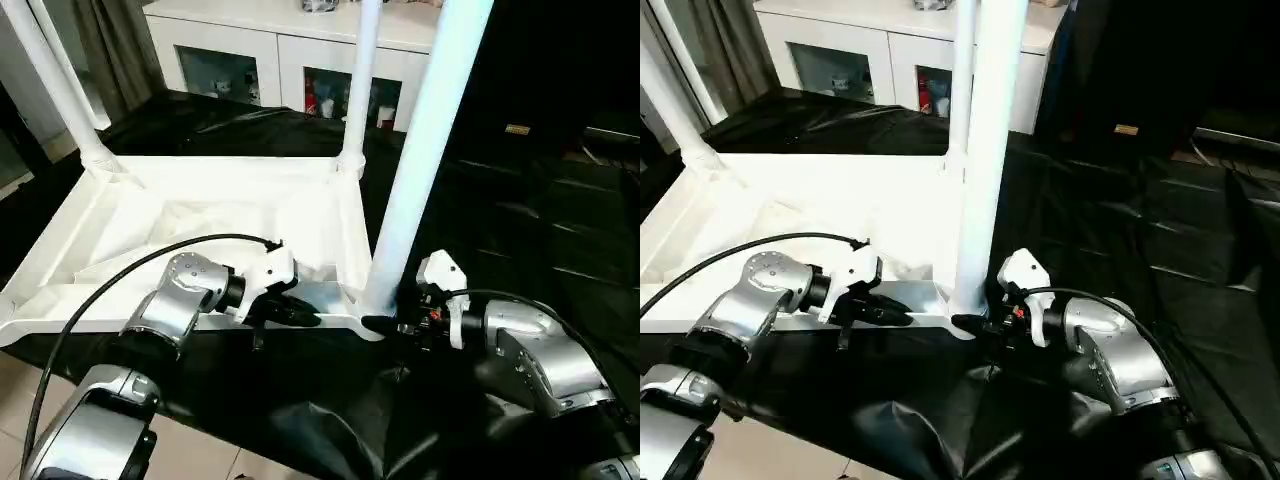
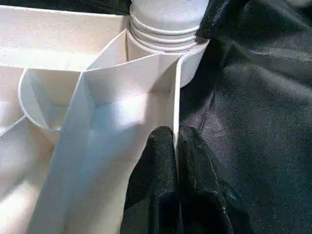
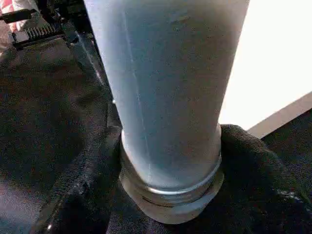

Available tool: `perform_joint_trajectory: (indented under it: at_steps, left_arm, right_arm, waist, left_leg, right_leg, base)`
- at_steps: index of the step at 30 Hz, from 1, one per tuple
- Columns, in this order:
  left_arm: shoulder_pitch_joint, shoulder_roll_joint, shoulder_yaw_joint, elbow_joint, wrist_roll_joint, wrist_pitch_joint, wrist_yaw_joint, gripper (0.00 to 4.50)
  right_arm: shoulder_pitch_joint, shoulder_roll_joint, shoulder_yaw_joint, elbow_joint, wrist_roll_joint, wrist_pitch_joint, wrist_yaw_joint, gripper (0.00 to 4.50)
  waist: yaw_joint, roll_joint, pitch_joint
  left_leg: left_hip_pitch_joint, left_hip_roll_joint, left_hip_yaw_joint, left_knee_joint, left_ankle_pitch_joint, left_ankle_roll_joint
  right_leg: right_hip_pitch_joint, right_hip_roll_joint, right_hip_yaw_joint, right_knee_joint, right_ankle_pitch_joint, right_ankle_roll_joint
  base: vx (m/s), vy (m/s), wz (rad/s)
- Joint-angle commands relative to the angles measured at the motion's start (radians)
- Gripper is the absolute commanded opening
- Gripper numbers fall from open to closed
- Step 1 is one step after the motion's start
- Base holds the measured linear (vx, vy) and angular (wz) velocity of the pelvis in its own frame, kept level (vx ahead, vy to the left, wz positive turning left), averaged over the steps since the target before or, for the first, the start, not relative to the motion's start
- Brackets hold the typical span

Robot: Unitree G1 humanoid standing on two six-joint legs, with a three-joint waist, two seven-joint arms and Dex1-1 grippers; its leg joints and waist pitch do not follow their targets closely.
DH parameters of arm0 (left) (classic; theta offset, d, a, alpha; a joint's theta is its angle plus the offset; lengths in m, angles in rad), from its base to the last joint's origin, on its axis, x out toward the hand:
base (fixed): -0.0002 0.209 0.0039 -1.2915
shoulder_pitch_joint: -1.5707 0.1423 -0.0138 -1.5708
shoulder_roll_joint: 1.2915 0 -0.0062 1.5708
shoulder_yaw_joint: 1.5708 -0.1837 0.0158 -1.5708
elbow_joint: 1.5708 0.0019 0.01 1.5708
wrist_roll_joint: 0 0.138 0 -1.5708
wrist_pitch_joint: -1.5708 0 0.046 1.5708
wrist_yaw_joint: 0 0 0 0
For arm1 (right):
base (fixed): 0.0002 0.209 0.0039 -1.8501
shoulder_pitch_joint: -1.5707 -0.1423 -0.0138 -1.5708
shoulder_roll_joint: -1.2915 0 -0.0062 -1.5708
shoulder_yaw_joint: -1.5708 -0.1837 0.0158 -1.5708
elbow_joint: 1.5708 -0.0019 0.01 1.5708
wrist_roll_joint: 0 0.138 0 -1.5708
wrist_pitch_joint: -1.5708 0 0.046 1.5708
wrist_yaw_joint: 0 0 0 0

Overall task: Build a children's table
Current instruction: Rotate leg to tighten

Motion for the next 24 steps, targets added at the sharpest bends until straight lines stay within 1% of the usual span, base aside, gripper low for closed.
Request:
perform_joint_trajectory:
  at_steps: [1, 2, 4, 6, 7, 8, 9, 10, 11, 12, 13, 14, 15, 16, 17, 18, 19, 20, 21, 22, 23, 24]
  left_arm:
    - [0.019, -0.017, 0.008, -0.005, -0.047, 0.011, -0.013, 0.0]
    - [0.022, -0.018, 0.009, -0.01, -0.047, 0.015, -0.009, 0.0]
    - [0.021, -0.023, 0.015, -0.004, -0.042, 0.013, 0.016, 0.0]
    - [0.007, -0.037, 0.02, 0.029, -0.016, 0.003, 0.09, 0.0]
    - [-0.005, -0.049, 0.022, 0.058, 0.003, 0.007, 0.148, 0.0]
    - [-0.013, -0.057, 0.024, 0.077, 0.015, 0.011, 0.187, 0.0]
    - [-0.024, -0.072, 0.027, 0.1, 0.025, 0.007, 0.232, 0.0]
    - [-0.035, -0.093, 0.033, 0.122, 0.032, 0.014, 0.286, 0.0]
    - [-0.042, -0.114, 0.036, 0.137, 0.036, 0.016, 0.326, 0.0]
    - [-0.051, -0.137, 0.039, 0.151, 0.04, 0.024, 0.371, 0.0]
    - [-0.059, -0.161, 0.04, 0.165, 0.048, 0.031, 0.423, 0.0]
    - [-0.076, -0.208, 0.04, 0.191, 0.06, 0.046, 0.51, 0.0]
    - [-0.076, -0.208, 0.04, 0.191, 0.06, 0.046, 0.51, 0.0]
    - [-0.09, -0.241, 0.039, 0.212, 0.065, 0.05, 0.57, 0.0]
    - [-0.097, -0.251, 0.032, 0.221, 0.071, 0.05, 0.583, 0.0]
    - [-0.098, -0.253, 0.032, 0.223, 0.072, 0.05, 0.585, 0.0]
    - [-0.107, -0.26, 0.024, 0.238, 0.082, 0.04, 0.593, 0.0]
    - [-0.111, -0.261, 0.019, 0.244, 0.088, 0.032, 0.594, 0.0]
    - [-0.12, -0.264, 0.016, 0.257, 0.094, 0.022, 0.596, 0.0]
    - [-0.125, -0.265, 0.014, 0.264, 0.098, 0.016, 0.597, 0.0]
    - [-0.131, -0.266, 0.014, 0.272, 0.102, 0.008, 0.595, 0.0]
    - [-0.135, -0.264, 0.014, 0.278, 0.105, 0.002, 0.59, 0.0]
  right_arm:
    - [-0.006, 0.005, 0.009, 0.008, 0.007, 0.003, 0.012, 2.73]
    - [-0.002, 0.008, 0.01, 0.009, 0.004, 0.001, 0.007, 2.72]
    - [0.005, 0.019, 0.001, 0.017, -0.001, -0.004, -0.02, 2.72]
    - [0.005, 0.05, -0.02, 0.053, -0.016, -0.012, -0.094, 2.72]
    - [0.006, 0.071, -0.03, 0.079, -0.026, -0.012, -0.143, 2.72]
    - [0.008, 0.085, -0.037, 0.096, -0.032, -0.012, -0.175, 2.72]
    - [0.012, 0.109, -0.044, 0.114, -0.037, -0.005, -0.22, 2.72]
    - [0.017, 0.138, -0.051, 0.128, -0.044, -0.003, -0.273, 2.72]
    - [0.02, 0.17, -0.061, 0.142, -0.05, -0.004, -0.33, 2.72]
    - [0.021, 0.205, -0.074, 0.152, -0.052, 0.003, -0.39, 2.72]
    - [0.02, 0.245, -0.089, 0.159, -0.058, 0.008, -0.465, 2.72]
    - [0.015, 0.321, -0.119, 0.169, -0.061, 0.036, -0.597, 2.72]
    - [0.015, 0.321, -0.119, 0.169, -0.061, 0.036, -0.597, 2.72]
    - [0.014, 0.363, -0.119, 0.171, -0.071, 0.033, -0.649, 2.72]
    - [0.012, 0.375, -0.109, 0.173, -0.086, 0.024, -0.667, 2.72]
    - [0.011, 0.376, -0.108, 0.173, -0.088, 0.022, -0.67, 2.72]
    - [0.007, 0.382, -0.097, 0.18, -0.104, 0.004, -0.683, 2.72]
    - [0.005, 0.383, -0.091, 0.183, -0.111, -0.007, -0.684, 2.72]
    - [0.0, 0.383, -0.096, 0.191, -0.114, -0.023, -0.689, 2.72]
    - [-0.003, 0.384, -0.098, 0.195, -0.117, -0.033, -0.692, 3.06]
    - [-0.005, 0.387, -0.111, 0.193, -0.104, -0.044, -0.683, 3.26]
    - [-0.003, 0.388, -0.124, 0.184, -0.091, -0.051, -0.671, 3.4]
  waist:
    - [0.005, -0.022, -0.061]
    - [0.005, -0.022, -0.061]
    - [0.005, -0.021, -0.061]
    - [0.002, -0.02, -0.061]
    - [0.0, -0.022, -0.06]
    - [-0.006, -0.021, -0.056]
    - [-0.007, -0.02, -0.054]
    - [-0.01, -0.018, -0.051]
    - [-0.013, -0.02, -0.048]
    - [-0.014, -0.021, -0.048]
    - [-0.017, -0.021, -0.045]
    - [-0.025, -0.019, -0.045]
    - [-0.028, -0.019, -0.047]
    - [-0.03, -0.02, -0.046]
    - [-0.029, -0.009, -0.043]
    - [-0.035, -0.015, -0.04]
    - [-0.035, -0.015, -0.041]
    - [-0.037, -0.01, -0.04]
    - [-0.037, -0.009, -0.041]
    - [-0.037, -0.006, -0.044]
    - [-0.039, -0.003, -0.045]
    - [-0.038, -0.005, -0.048]
  left_leg:
    - [0.009, 0.051, -0.017, -0.055, -0.165, 0.079]
    - [0.009, 0.051, -0.017, -0.055, -0.156, 0.083]
    - [0.009, 0.05, -0.016, -0.054, -0.157, 0.084]
    - [0.009, 0.05, -0.017, -0.054, -0.169, 0.079]
    - [0.009, 0.048, -0.017, -0.055, -0.177, 0.074]
    - [0.012, 0.046, -0.019, -0.058, -0.214, 0.053]
    - [0.015, 0.046, -0.02, -0.059, -0.234, 0.046]
    - [0.017, 0.046, -0.021, -0.061, -0.264, 0.032]
    - [0.021, 0.046, -0.024, -0.065, -0.297, 0.018]
    - [0.021, 0.044, -0.026, -0.066, -0.31, 0.013]
    - [0.021, 0.044, -0.028, -0.068, -0.329, 0.009]
    - [0.027, 0.042, -0.033, -0.07, -0.367, -0.005]
    - [0.031, 0.041, -0.035, -0.071, -0.382, -0.009]
    - [0.031, 0.041, -0.037, -0.071, -0.391, -0.007]
    - [0.038, 0.039, -0.036, -0.07, -0.415, -0.008]
    - [0.043, 0.035, -0.036, -0.067, -0.45, -0.007]
    - [0.044, 0.034, -0.039, -0.067, -0.46, -0.006]
    - [0.046, 0.034, -0.04, -0.069, -0.483, -0.005]
    - [0.048, 0.034, -0.041, -0.069, -0.488, -0.005]
    - [0.045, 0.035, -0.042, -0.073, -0.483, -0.002]
    - [0.039, 0.039, -0.045, -0.08, -0.476, 0.001]
    - [0.034, 0.041, -0.044, -0.082, -0.461, 0.002]
  right_leg:
    - [0.049, -0.06, 0.037, -0.054, -0.226, -0.226]
    - [0.049, -0.059, 0.036, -0.052, -0.207, -0.232]
    - [0.049, -0.06, 0.036, -0.053, -0.21, -0.233]
    - [0.047, -0.06, 0.037, -0.055, -0.224, -0.232]
    - [0.046, -0.061, 0.037, -0.058, -0.24, -0.229]
    - [0.043, -0.059, 0.036, -0.067, -0.308, -0.212]
    - [0.042, -0.06, 0.035, -0.071, -0.339, -0.207]
    - [0.038, -0.06, 0.036, -0.077, -0.393, -0.191]
    - [0.035, -0.06, 0.035, -0.083, -0.438, -0.176]
    - [0.037, -0.061, 0.033, -0.085, -0.463, -0.166]
    - [0.036, -0.06, 0.032, -0.088, -0.491, -0.156]
    - [0.031, -0.062, 0.031, -0.096, -0.558, -0.126]
    - [0.028, -0.063, 0.03, -0.099, -0.576, -0.116]
    - [0.029, -0.063, 0.029, -0.102, -0.585, -0.111]
    - [0.021, -0.062, 0.03, -0.108, -0.608, -0.101]
    - [0.016, -0.059, 0.026, -0.117, -0.646, -0.088]
    - [0.017, -0.06, 0.025, -0.119, -0.657, -0.083]
    - [0.015, -0.058, 0.023, -0.125, -0.671, -0.072]
    - [0.016, -0.059, 0.022, -0.126, -0.669, -0.069]
    - [0.02, -0.06, 0.022, -0.125, -0.642, -0.072]
    - [0.029, -0.06, 0.021, -0.12, -0.6, -0.081]
    - [0.032, -0.062, 0.025, -0.115, -0.558, -0.094]
  base:
    - [0.0, 0.0, 0.0]
    - [0.0, 0.0, 0.0]
    - [0.0, 0.0, 0.0]
    - [0.0, 0.0, 0.0]
    - [0.0, 0.0, 0.0]
    - [0.0, 0.0, 0.0]
    - [0.0, 0.0, 0.0]
    - [0.0, 0.0, 0.0]
    - [0.0, 0.0, 0.0]
    - [0.0, 0.0, 0.0]
    - [0.0, 0.0, 0.0]
    - [0.0, 0.0, 0.0]
    - [0.0, 0.0, 0.0]
    - [0.0, 0.0, 0.0]
    - [0.0, 0.0, 0.0]
    - [0.0, 0.0, 0.0]
    - [0.0, 0.0, 0.0]
    - [0.0, 0.0, 0.0]
    - [0.0, 0.0, 0.0]
    - [0.0, 0.0, 0.0]
    - [0.0, 0.0, 0.0]
    - [0.0, 0.0, 0.0]
